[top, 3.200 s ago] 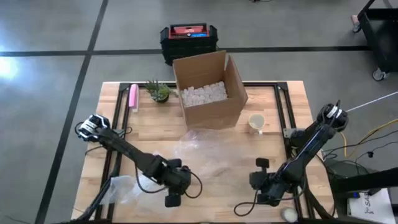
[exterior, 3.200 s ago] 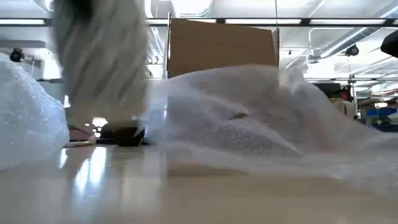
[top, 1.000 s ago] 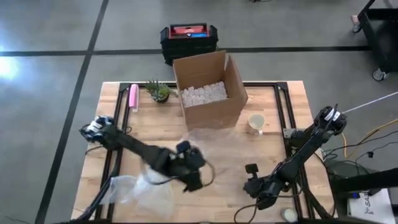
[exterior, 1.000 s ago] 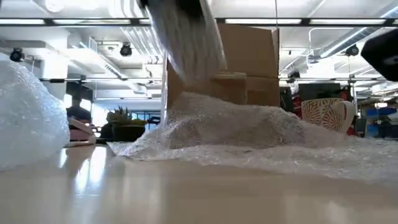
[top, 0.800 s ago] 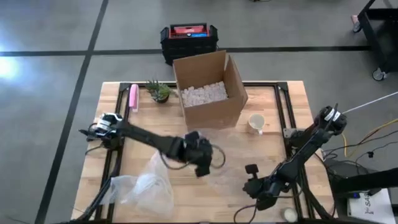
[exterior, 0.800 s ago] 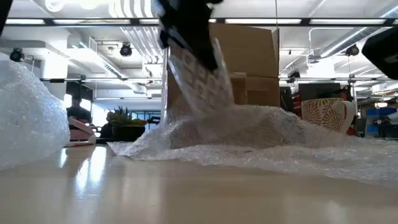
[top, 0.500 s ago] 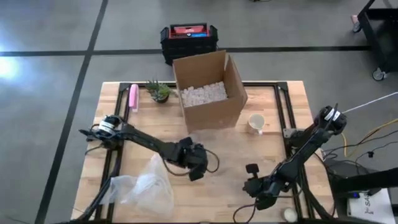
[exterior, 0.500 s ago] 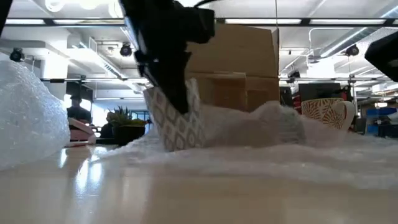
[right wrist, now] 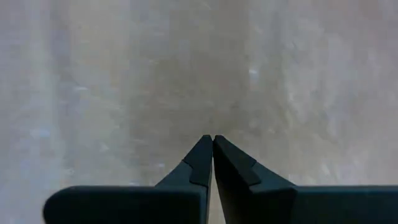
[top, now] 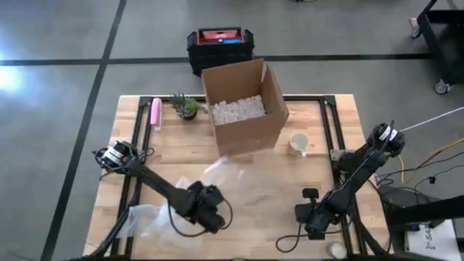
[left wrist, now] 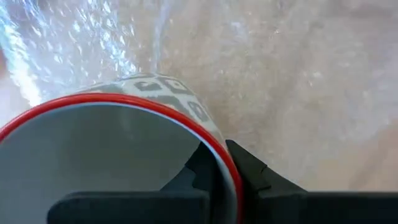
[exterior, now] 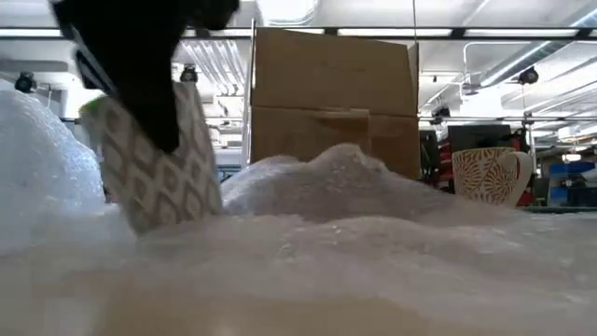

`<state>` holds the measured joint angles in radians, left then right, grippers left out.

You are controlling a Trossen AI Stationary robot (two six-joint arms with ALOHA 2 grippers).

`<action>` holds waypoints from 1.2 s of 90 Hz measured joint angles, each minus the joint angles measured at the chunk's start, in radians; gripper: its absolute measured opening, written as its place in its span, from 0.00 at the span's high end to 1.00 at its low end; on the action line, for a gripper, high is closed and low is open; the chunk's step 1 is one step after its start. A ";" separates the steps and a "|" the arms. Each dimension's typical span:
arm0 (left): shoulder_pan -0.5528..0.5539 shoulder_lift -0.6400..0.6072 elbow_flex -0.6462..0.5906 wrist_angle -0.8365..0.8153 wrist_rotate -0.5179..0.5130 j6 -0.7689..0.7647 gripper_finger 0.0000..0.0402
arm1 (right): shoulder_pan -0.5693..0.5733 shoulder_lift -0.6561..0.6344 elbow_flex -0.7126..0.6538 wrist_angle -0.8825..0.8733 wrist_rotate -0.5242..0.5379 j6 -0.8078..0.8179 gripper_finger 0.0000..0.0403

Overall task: Wrap mug
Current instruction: Wrap the gray mug with bubble wrap

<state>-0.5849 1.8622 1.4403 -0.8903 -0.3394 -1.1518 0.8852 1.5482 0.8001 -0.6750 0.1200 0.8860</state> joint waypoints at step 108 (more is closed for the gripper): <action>0.287 0.355 0.608 0.003 0.251 0.896 0.99 | 0.028 -0.130 0.129 -0.128 0.038 0.118 1.00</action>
<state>-0.2979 2.2170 2.0486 -0.8874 -0.0882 -0.2559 0.9130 1.4181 0.9294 -0.8029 0.1577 1.0039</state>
